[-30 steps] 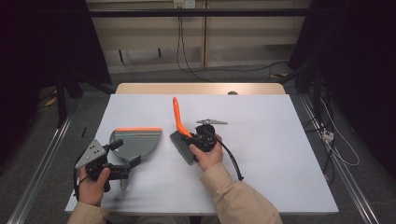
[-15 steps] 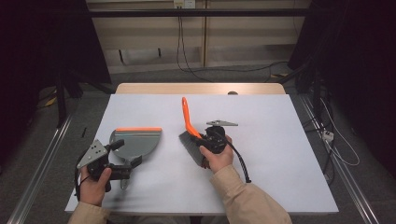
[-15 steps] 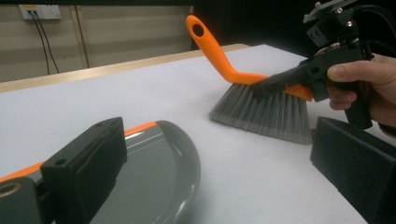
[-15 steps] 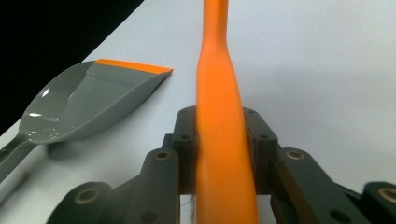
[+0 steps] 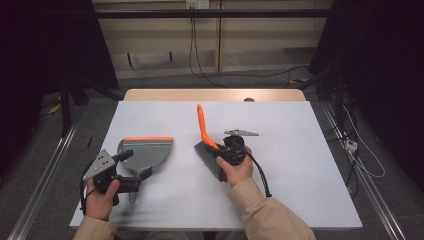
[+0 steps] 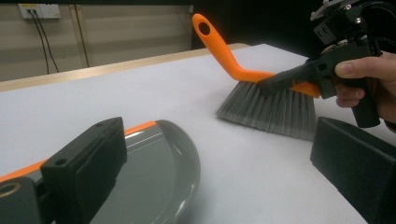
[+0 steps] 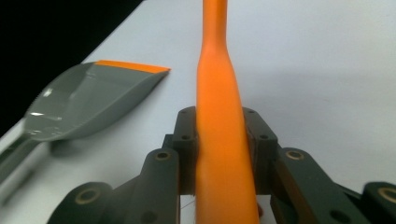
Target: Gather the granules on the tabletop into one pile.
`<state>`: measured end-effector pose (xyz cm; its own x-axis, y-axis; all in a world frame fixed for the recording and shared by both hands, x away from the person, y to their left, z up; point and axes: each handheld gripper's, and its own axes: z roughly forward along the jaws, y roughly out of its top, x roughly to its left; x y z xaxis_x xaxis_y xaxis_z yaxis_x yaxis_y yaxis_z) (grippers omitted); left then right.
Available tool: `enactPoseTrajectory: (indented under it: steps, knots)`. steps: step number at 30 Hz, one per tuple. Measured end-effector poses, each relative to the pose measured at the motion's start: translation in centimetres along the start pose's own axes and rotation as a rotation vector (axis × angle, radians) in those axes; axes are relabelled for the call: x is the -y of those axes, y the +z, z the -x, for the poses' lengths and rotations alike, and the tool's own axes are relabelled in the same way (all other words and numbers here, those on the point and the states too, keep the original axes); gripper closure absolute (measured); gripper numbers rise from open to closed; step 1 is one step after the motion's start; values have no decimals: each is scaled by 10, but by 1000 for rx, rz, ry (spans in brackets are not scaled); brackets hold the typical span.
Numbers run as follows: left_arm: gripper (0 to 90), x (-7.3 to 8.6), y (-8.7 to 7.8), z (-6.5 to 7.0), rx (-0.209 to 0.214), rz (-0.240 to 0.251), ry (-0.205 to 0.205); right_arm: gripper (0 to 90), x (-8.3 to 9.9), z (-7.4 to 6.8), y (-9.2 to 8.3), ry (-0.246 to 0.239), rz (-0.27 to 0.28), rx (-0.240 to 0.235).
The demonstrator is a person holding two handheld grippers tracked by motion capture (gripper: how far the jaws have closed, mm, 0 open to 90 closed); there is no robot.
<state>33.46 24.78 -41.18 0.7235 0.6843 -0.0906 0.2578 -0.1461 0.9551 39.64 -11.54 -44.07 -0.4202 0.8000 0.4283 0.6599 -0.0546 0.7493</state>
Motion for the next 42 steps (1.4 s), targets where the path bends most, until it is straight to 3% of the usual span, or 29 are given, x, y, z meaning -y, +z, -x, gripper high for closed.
enactPoseTrajectory:
  steps: [7, 12, 14, 22, 27, 36, 42]
  knots:
    - [36, 0, 1, 0, 0, -2, -1, 712, -12, -4, -14, 3, 29, -79]
    - [36, 0, 1, 0, 1, -2, -6, 712, -33, 1, -24, -79, 67, -104]
    - [36, 0, 1, 0, 2, 0, -2, 712, -40, 7, -24, -122, 68, -74]
    - [36, 1, 1, -1, 0, -7, -12, 712, -49, 37, -3, -280, 41, -72]
    - [36, 1, 1, -2, 0, -8, -13, 712, -55, 49, 12, -333, 25, -87]
    - [36, 2, 1, -2, -1, -11, -14, 711, -55, 52, 30, -489, -10, -109]
    - [36, 2, 0, -2, -3, -8, -20, 711, -53, 47, 35, -535, -25, -166]
